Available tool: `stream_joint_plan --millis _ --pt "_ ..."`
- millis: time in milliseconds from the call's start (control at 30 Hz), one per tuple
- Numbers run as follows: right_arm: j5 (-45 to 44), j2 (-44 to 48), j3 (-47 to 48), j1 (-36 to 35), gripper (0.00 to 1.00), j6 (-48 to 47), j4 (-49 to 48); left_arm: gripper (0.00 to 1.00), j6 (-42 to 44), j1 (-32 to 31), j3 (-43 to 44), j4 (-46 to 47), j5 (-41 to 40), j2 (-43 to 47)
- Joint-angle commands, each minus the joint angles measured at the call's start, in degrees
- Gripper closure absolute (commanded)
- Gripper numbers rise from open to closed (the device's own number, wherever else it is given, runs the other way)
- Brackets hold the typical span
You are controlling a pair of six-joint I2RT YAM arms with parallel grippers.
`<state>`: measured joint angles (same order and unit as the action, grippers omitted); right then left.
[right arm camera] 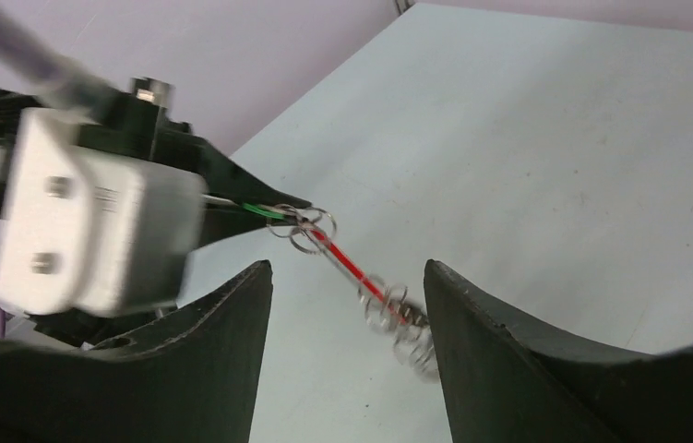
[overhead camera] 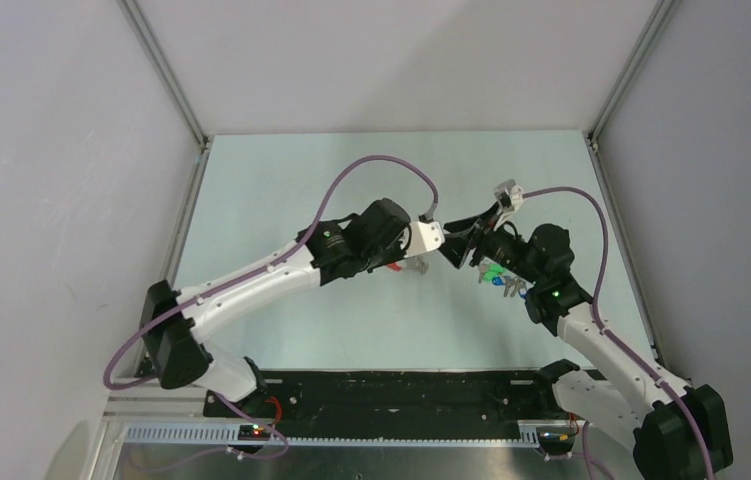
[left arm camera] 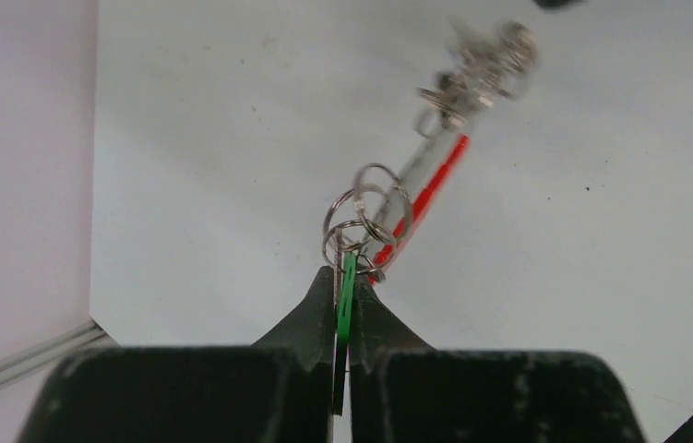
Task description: Remove the keys from the keyring
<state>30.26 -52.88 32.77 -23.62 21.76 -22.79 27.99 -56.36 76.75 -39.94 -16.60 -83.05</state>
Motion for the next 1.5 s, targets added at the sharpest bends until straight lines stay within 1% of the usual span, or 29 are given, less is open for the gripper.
stream_joint_plan --millis 0,67,100,233,400,533,633,767,867,967,1067,1133,1300,1467 --pt "-0.49 1.38 -1.28 -1.44 0.35 -5.50 -9.63 1.00 1.66 0.41 1.43 3.58 -0.24 0.04" --pt "0.40 1.42 -1.33 -1.74 0.36 -7.86 -9.16 1.00 1.90 0.52 -0.44 5.42 1.88 1.50" --pt "0.67 1.36 -1.36 -1.99 0.38 -9.34 -9.05 1.00 1.98 0.58 -1.16 6.20 3.23 2.37" --pt "2.10 0.16 -1.62 -3.16 0.42 -11.31 -8.57 1.00 1.35 0.57 -5.23 10.47 6.22 7.56" --pt "5.17 0.01 -3.72 -5.61 0.44 -12.95 -12.59 1.00 1.48 0.48 -9.00 13.46 7.44 12.06" --pt "7.04 0.07 -3.90 -7.44 0.48 -14.68 -14.00 1.00 1.53 0.44 -9.56 14.29 8.23 13.53" --pt "6.97 0.94 -3.87 -8.01 0.48 -15.00 -14.15 1.00 0.93 0.38 -9.37 14.38 8.63 15.17" --pt "4.24 2.62 -2.99 -8.19 0.45 -15.57 -11.13 1.00 1.12 0.42 -9.60 14.98 7.01 17.29" --pt "3.10 3.10 -1.81 -8.28 0.44 -16.94 -9.83 1.00 0.95 0.49 -9.91 15.84 4.46 18.20" --pt "2.79 2.79 -0.04 -8.41 0.43 -17.37 -8.78 1.00 1.28 0.88 -10.07 16.63 3.87 18.44" --pt "2.71 2.29 1.42 -8.47 0.43 -16.92 -8.49 1.00 1.07 1.32 -10.14 17.06 4.47 18.48" --pt "3.50 1.83 3.11 -8.88 0.44 -16.74 -6.35 1.00 0.43 1.58 -10.22 17.11 5.12 18.99" --pt "3.90 1.29 6.08 -11.61 0.47 -19.77 -2.99 1.00 0.78 1.86 -12.71 18.09 7.17 21.29" --pt "5.25 0.02 6.32 -12.58 0.51 -21.30 -5.10 1.00 2.08 1.95 -14.36 18.85 9.86 23.35"
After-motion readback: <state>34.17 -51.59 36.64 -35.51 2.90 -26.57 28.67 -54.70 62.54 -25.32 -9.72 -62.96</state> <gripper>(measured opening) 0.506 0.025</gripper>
